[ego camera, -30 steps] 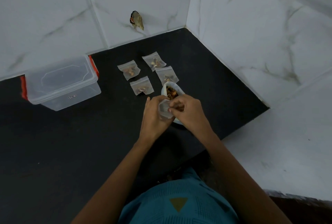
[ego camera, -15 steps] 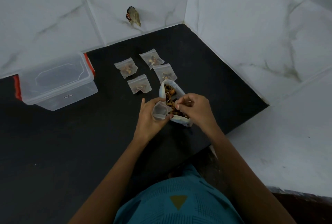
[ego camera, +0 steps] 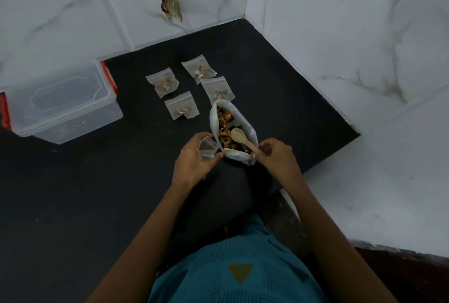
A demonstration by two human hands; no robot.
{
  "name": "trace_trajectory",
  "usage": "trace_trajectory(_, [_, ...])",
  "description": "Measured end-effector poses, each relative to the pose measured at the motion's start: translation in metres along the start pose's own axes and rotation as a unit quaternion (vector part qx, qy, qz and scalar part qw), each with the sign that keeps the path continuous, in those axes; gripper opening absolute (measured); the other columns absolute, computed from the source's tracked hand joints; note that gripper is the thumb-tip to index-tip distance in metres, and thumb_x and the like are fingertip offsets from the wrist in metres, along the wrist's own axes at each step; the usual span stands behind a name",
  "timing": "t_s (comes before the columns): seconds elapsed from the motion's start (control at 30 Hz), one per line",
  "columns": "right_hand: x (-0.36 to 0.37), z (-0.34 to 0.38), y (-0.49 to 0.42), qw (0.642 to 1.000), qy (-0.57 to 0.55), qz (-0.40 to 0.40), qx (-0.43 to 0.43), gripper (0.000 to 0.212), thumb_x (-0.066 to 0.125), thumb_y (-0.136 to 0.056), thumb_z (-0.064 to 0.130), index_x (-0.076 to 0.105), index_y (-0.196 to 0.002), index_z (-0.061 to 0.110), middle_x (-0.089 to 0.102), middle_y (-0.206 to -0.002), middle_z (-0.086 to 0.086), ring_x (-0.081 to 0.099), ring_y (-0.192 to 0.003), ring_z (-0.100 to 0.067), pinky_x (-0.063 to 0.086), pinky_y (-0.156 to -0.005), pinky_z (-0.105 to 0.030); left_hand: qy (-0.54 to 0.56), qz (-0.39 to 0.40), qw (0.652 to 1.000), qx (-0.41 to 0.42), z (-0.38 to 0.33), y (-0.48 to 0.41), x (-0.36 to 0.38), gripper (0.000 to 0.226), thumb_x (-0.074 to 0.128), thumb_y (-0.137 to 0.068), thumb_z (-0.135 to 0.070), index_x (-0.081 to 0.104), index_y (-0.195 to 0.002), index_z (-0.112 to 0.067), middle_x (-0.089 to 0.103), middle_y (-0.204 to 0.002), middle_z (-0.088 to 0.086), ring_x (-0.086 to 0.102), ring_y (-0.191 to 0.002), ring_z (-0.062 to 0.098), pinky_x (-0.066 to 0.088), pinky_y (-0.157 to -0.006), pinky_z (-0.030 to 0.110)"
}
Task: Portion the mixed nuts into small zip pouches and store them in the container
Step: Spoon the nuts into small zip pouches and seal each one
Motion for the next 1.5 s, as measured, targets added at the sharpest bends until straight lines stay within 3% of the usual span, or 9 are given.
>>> trace_trajectory(0.07, [-0.002, 0.001, -0.001, 0.999, -0.044, -0.016, 0.003, 0.021, 0.066, -0.083, 0.015, 0.061, -0.104, 0.014, 0.063, -0.099, -0.002, 0.060, -0.084, -0.012, 0.052, -0.074, -0.027, 0.003, 0.005, 1.000, -0.013, 0.003, -0.002, 0.004, 0.052, 0.074, -0.075, -0.026, 0.049, -0.120, -0.024, 0.054, -0.116, -0.007, 0.051, -0.106, 0.007, 0.047, -0.089, 0.030])
trace_trajectory(0.17, [-0.009, 0.009, -0.005, 0.995, -0.077, -0.059, -0.022, 0.018, 0.063, -0.085, 0.010, 0.064, -0.103, 0.012, 0.062, -0.094, 0.000, 0.054, -0.075, -0.003, 0.042, -0.061, -0.011, 0.025, 0.013, 0.999, -0.025, 0.001, -0.004, 0.008, 0.055, 0.074, -0.076, -0.021, 0.047, -0.124, -0.019, 0.054, -0.124, 0.001, 0.048, -0.105, 0.004, 0.042, -0.087, 0.022])
trace_trajectory(0.37, [-0.009, 0.022, -0.013, 0.965, -0.239, -0.095, -0.050, 0.015, 0.062, -0.086, 0.013, 0.067, -0.100, 0.012, 0.063, -0.086, 0.006, 0.057, -0.076, 0.001, 0.045, -0.067, -0.011, 0.060, 0.037, 0.995, -0.068, 0.004, -0.006, 0.015, 0.057, 0.072, -0.077, -0.020, 0.044, -0.127, -0.018, 0.052, -0.129, 0.006, 0.046, -0.106, 0.005, 0.039, -0.086, 0.020])
trace_trajectory(0.63, [-0.011, 0.016, -0.014, 0.963, -0.212, -0.144, -0.078, 0.013, 0.056, -0.091, 0.013, 0.066, -0.096, 0.008, 0.064, -0.079, 0.001, 0.060, -0.069, -0.003, 0.047, -0.062, -0.010, 0.086, 0.066, 0.989, -0.097, 0.012, -0.011, 0.022, 0.052, 0.072, -0.078, -0.024, 0.047, -0.123, -0.020, 0.052, -0.126, 0.003, 0.049, -0.115, 0.016, 0.041, -0.088, 0.026])
trace_trajectory(0.8, [0.006, 0.019, -0.017, 0.958, -0.254, -0.112, -0.065, 0.014, 0.056, -0.090, 0.013, 0.065, -0.097, 0.005, 0.064, -0.071, 0.004, 0.061, -0.064, -0.003, 0.051, -0.062, -0.012, 0.124, 0.063, 0.985, -0.104, 0.018, -0.014, 0.023, 0.044, 0.073, -0.077, -0.023, 0.050, -0.115, -0.024, 0.054, -0.119, -0.002, 0.050, -0.115, 0.015, 0.044, -0.092, 0.030])
trace_trajectory(1.1, [0.012, 0.013, -0.022, 0.936, -0.344, -0.074, -0.004, 0.015, 0.056, -0.090, 0.012, 0.065, -0.097, 0.002, 0.066, -0.072, -0.003, 0.062, -0.063, -0.008, 0.052, -0.061, -0.016, 0.158, 0.074, 0.976, -0.127, 0.027, -0.018, 0.026, 0.049, 0.073, -0.076, -0.021, 0.050, -0.120, -0.021, 0.055, -0.123, 0.001, 0.051, -0.116, 0.016, 0.044, -0.099, 0.039])
trace_trajectory(1.37, [0.011, 0.009, -0.022, 0.917, -0.394, -0.062, 0.028, 0.015, 0.054, -0.091, 0.009, 0.065, -0.095, 0.001, 0.065, -0.072, -0.005, 0.061, -0.064, -0.010, 0.051, -0.061, -0.017, 0.163, 0.074, 0.977, -0.119, 0.026, -0.019, 0.025, 0.046, 0.072, -0.077, -0.019, 0.050, -0.117, -0.022, 0.055, -0.121, 0.000, 0.051, -0.115, 0.015, 0.043, -0.093, 0.030])
trace_trajectory(1.5, [0.013, 0.011, -0.020, 0.912, -0.404, -0.060, 0.027, 0.013, 0.054, -0.091, 0.010, 0.065, -0.083, 0.010, 0.065, -0.070, -0.005, 0.061, -0.063, -0.011, 0.052, -0.063, -0.019, 0.154, 0.079, 0.978, -0.113, 0.025, -0.018, 0.026, 0.048, 0.072, -0.077, -0.021, 0.050, -0.119, -0.022, 0.055, -0.119, -0.002, 0.050, -0.114, 0.013, 0.043, -0.093, 0.030])
Point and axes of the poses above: each hand's wrist, its own y-axis away from the middle knuckle, its own x-axis out of the palm, z = x × y, the point moved 7 cm from there along -y, towards the middle knuckle
